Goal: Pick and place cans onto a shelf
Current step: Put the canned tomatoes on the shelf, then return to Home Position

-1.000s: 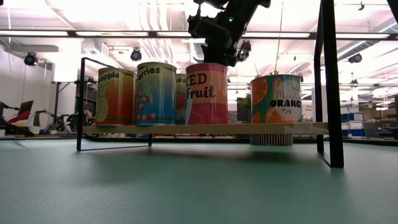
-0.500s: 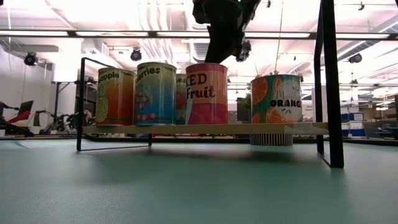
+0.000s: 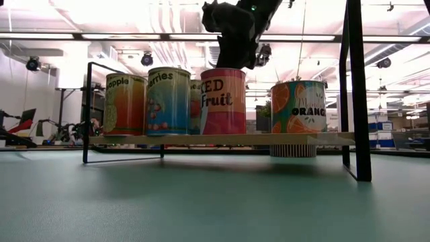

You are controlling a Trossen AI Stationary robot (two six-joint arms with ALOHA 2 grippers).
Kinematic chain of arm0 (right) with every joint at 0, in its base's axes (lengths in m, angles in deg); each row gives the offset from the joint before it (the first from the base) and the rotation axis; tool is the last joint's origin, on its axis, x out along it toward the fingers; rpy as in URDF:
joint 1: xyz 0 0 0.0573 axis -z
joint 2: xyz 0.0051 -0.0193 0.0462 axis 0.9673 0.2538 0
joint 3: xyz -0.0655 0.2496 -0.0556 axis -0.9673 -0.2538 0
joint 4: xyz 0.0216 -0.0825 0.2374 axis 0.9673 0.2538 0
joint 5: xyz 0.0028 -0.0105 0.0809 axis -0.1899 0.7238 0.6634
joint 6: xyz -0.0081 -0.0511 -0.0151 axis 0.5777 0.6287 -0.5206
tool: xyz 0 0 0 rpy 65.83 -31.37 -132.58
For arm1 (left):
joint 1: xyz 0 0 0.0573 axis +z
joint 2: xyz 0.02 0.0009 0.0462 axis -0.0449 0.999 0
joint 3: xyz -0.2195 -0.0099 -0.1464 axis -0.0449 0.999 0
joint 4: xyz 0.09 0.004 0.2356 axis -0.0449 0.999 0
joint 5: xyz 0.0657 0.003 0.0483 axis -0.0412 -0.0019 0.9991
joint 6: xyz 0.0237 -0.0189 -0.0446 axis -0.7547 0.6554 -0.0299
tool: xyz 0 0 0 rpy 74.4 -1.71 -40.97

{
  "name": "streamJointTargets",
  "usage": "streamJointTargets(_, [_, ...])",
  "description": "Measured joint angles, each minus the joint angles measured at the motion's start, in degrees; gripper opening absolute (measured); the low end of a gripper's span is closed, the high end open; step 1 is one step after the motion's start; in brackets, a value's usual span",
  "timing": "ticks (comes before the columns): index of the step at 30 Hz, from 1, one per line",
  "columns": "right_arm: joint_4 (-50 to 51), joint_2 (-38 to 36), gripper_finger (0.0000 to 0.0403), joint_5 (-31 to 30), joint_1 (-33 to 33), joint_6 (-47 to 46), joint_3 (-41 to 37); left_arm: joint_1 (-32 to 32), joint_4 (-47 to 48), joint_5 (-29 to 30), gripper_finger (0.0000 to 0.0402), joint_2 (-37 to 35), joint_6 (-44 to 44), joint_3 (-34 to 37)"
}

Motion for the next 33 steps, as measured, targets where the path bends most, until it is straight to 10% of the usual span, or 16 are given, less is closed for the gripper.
streamJointTargets(33, [-2.9,-6.0,0.0009,-9.1,-8.1,5.5,-2.3,-0.6,2.0,0.0,0.0,0.0,0.0,0.0])
